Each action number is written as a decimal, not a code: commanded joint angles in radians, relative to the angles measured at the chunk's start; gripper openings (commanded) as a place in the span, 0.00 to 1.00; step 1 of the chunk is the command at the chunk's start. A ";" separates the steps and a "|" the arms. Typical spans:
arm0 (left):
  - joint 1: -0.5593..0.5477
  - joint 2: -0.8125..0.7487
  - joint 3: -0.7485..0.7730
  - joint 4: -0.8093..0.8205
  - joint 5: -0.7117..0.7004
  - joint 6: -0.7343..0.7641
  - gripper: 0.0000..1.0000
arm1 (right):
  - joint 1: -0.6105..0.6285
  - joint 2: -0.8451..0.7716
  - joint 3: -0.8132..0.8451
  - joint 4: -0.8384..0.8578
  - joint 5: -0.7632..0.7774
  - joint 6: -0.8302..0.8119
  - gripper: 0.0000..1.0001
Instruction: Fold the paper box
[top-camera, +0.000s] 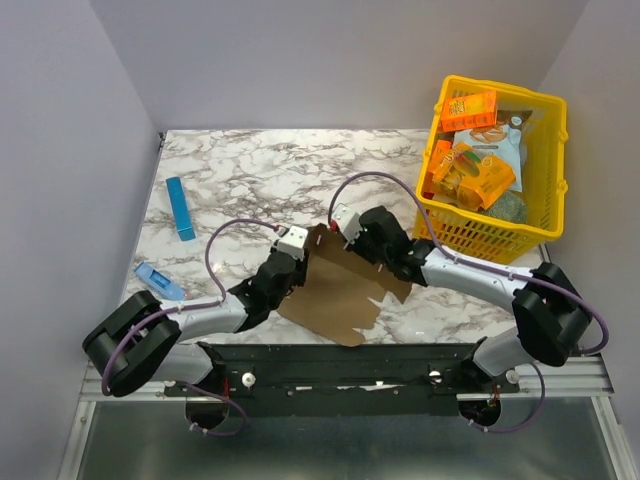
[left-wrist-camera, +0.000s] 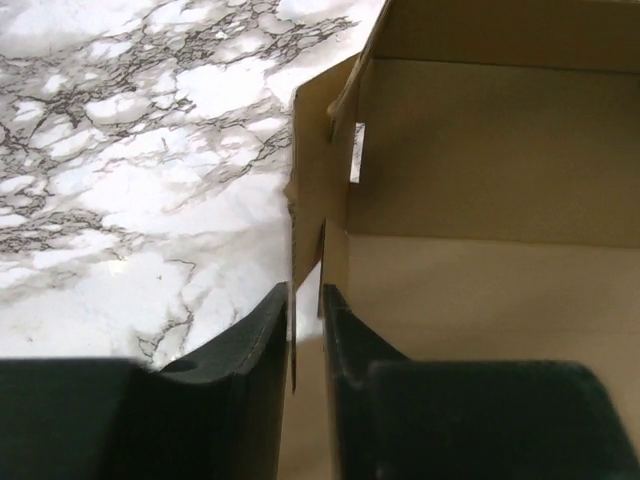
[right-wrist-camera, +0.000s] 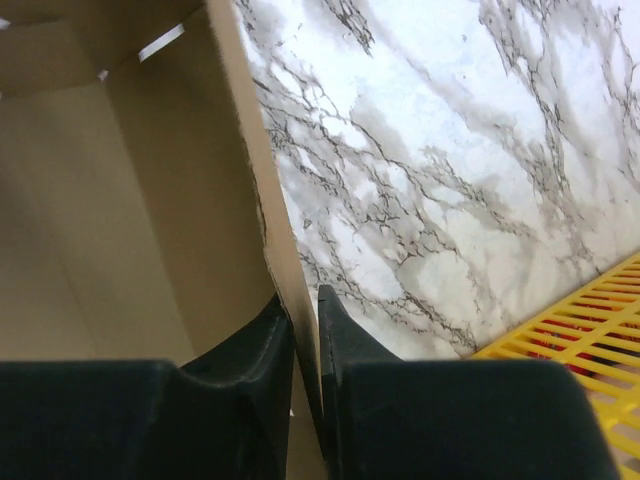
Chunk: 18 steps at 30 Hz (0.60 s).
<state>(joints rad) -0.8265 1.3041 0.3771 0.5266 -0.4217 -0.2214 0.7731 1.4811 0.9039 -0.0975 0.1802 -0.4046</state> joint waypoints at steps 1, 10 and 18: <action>0.018 -0.103 0.035 -0.071 0.055 -0.133 0.65 | 0.055 -0.001 -0.065 0.117 0.131 -0.077 0.17; 0.102 -0.275 0.127 -0.256 0.207 -0.202 0.99 | 0.092 -0.024 -0.108 0.197 0.206 -0.145 0.14; 0.311 -0.075 0.432 -0.445 0.555 -0.223 0.99 | 0.117 -0.016 -0.105 0.260 0.274 -0.229 0.13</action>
<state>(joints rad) -0.5972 1.0866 0.6300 0.2260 -0.0963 -0.4240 0.8726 1.4784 0.8055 0.0879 0.3828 -0.5694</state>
